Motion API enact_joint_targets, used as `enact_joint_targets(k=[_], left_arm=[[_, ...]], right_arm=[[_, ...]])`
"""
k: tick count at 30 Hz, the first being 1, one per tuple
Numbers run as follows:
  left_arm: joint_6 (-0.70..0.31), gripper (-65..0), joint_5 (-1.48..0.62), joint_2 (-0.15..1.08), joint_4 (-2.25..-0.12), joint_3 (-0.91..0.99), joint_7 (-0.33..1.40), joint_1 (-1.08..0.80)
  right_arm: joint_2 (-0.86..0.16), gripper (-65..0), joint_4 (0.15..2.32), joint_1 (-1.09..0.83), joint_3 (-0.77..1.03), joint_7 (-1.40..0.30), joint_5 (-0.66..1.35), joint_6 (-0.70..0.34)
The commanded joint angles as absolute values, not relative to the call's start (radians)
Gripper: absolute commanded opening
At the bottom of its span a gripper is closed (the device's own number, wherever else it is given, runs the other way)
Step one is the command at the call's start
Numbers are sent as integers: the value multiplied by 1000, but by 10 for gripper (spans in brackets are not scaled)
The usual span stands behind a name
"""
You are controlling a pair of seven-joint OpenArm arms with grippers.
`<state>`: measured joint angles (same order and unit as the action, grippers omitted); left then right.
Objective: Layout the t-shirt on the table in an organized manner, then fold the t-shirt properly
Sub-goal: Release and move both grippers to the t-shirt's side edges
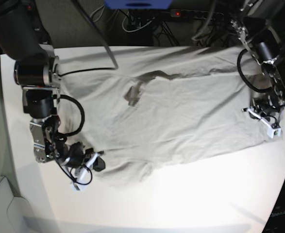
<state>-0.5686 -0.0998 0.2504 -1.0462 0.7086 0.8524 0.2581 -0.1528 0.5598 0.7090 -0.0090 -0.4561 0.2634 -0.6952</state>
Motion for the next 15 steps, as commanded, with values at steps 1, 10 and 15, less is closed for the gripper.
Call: enact_joint_targets(k=[1, 10, 15], left_arm=[[-564, -650, -104, 269, -1027, 708, 840, 286], [-562, -649, -39, 265, -839, 708, 722, 371], [-562, -649, 77, 249, -713, 708, 648, 464]], right_arm=[[-166, -650, 568, 734, -7, -423, 283, -698], [-213, -650, 567, 685, -7, -357, 282, -698], [-228, -650, 564, 680, -7, -348, 282, -698]])
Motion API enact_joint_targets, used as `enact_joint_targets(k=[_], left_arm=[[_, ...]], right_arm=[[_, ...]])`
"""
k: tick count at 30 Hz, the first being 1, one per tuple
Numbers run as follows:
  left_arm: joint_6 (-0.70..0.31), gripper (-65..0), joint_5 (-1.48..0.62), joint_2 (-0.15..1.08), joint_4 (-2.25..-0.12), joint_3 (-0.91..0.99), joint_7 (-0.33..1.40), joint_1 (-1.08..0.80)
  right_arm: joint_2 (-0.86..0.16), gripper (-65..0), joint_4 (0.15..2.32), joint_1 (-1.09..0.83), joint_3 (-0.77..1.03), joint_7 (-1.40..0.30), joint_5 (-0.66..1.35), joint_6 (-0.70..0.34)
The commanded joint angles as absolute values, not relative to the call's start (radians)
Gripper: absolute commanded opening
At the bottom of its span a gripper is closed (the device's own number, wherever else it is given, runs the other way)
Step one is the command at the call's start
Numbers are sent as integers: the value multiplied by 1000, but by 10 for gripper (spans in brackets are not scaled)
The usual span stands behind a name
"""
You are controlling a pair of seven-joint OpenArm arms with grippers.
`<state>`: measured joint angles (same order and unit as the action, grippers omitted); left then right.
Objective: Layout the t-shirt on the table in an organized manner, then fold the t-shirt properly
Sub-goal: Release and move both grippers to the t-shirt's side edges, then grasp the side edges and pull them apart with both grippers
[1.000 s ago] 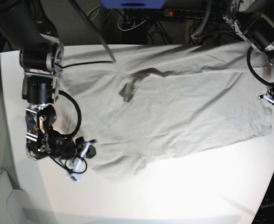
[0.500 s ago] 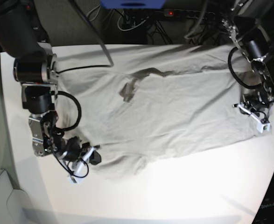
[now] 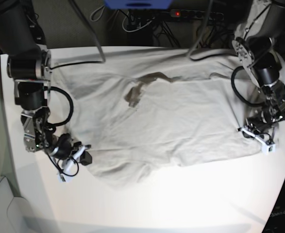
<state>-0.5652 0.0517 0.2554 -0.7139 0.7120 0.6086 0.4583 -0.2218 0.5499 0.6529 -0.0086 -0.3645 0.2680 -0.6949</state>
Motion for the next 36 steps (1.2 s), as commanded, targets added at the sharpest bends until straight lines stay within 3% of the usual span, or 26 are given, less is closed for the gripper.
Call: enact_joint_targets(k=[1, 7, 19, 36], left_arm=[[-562, -649, 93, 246, -687, 708, 633, 478], [-562, -649, 159, 240, -593, 707, 564, 532], [-562, -649, 150, 220, -584, 492, 504, 538], [-564, -649, 150, 275, -647, 495, 602, 535]], right_arm=[[-228, -650, 564, 670, -7, -348, 282, -698], [-266, -650, 564, 616, -8, -294, 282, -698], [-349, -650, 564, 552, -8, -262, 282, -698], [-395, -650, 564, 503, 2, -260, 171, -698]])
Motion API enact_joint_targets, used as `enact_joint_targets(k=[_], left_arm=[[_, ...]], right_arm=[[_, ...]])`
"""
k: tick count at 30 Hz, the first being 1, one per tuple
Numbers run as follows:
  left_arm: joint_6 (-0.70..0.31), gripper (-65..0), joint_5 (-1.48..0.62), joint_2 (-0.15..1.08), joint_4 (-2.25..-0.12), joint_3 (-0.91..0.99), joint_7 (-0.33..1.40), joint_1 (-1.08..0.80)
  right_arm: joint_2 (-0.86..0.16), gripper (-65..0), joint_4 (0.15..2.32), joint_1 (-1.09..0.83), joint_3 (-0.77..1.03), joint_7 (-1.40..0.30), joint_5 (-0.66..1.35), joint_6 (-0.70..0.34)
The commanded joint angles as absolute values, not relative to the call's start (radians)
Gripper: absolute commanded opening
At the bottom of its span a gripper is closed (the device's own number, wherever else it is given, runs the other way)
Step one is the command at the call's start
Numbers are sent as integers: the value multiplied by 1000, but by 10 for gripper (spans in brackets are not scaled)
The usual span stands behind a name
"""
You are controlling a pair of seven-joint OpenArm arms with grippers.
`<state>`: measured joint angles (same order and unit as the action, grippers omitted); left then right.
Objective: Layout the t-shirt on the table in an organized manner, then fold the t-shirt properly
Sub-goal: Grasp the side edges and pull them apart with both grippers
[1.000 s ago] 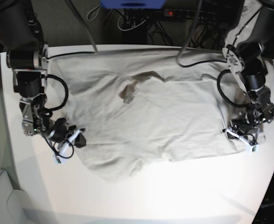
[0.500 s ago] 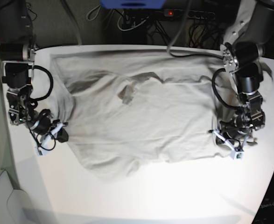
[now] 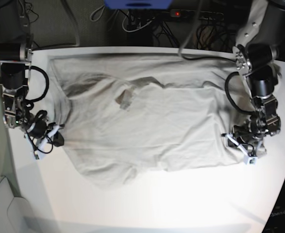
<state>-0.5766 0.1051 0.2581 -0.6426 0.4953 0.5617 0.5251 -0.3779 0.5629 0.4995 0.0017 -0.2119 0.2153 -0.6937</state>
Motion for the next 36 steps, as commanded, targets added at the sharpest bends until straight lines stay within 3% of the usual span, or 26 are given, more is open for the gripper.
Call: enact_joint_targets(k=[1, 16, 20, 31, 36], left_arm=[[-564, -649, 150, 274, -690, 495, 621, 529], [-564, -649, 150, 278, -1141, 498, 848, 406], [-564, -649, 150, 275, -1164, 561, 849, 395], [-572, -649, 151, 283, -1198, 634, 851, 318], [-572, -648, 150, 278, -1198, 702, 849, 302]], right_arm=[[-395, -650, 564, 503, 2, -260, 170, -698], [-426, -650, 564, 501, 107, -263, 170, -673], [-427, -650, 564, 501, 120, -265, 170, -664], [-443, -650, 564, 503, 151, -263, 171, -498], [-443, -650, 568, 501, 151, -263, 174, -498]])
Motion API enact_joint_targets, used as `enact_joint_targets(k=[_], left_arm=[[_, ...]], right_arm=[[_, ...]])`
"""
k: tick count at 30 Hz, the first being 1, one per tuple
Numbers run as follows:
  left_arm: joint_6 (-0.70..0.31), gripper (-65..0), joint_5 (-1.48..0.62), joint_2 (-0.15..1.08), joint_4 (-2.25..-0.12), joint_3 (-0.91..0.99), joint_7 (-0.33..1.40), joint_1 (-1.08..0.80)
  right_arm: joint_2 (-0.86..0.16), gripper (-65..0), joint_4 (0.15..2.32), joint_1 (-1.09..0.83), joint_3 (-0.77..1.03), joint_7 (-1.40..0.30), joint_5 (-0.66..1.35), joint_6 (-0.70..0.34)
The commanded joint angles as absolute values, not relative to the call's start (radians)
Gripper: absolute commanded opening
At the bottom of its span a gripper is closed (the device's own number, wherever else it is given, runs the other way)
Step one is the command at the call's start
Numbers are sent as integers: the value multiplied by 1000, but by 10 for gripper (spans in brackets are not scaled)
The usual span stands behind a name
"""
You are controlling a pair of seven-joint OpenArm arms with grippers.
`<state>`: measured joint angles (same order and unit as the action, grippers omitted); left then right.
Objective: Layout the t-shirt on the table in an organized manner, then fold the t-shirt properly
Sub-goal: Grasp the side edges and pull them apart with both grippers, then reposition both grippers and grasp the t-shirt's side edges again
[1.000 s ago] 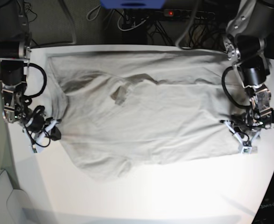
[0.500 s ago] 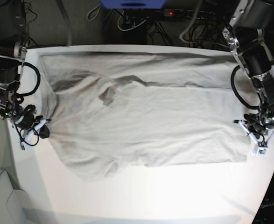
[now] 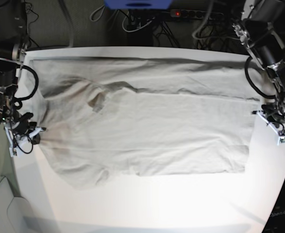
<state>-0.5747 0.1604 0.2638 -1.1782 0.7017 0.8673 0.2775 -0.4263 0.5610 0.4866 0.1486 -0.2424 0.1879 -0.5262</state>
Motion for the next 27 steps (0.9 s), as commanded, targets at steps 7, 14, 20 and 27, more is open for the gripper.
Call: enact_joint_targets(k=[7, 14, 20, 27], left_arm=[[-572, -645, 150, 277, -1198, 725, 849, 305], [-568, -644, 150, 277, -1198, 725, 849, 332], [-568, -644, 150, 285, -1198, 725, 849, 360], [-565, -586, 150, 282, -1198, 725, 849, 404]], right_arm=[[-441, -650, 570, 509, 197, -266, 176, -607], [-441, -602, 570, 532, 222, -268, 176, -613], [-437, -495, 707, 507, 223, -269, 176, -615], [-417, -487, 863, 479, 222, -263, 171, -615]])
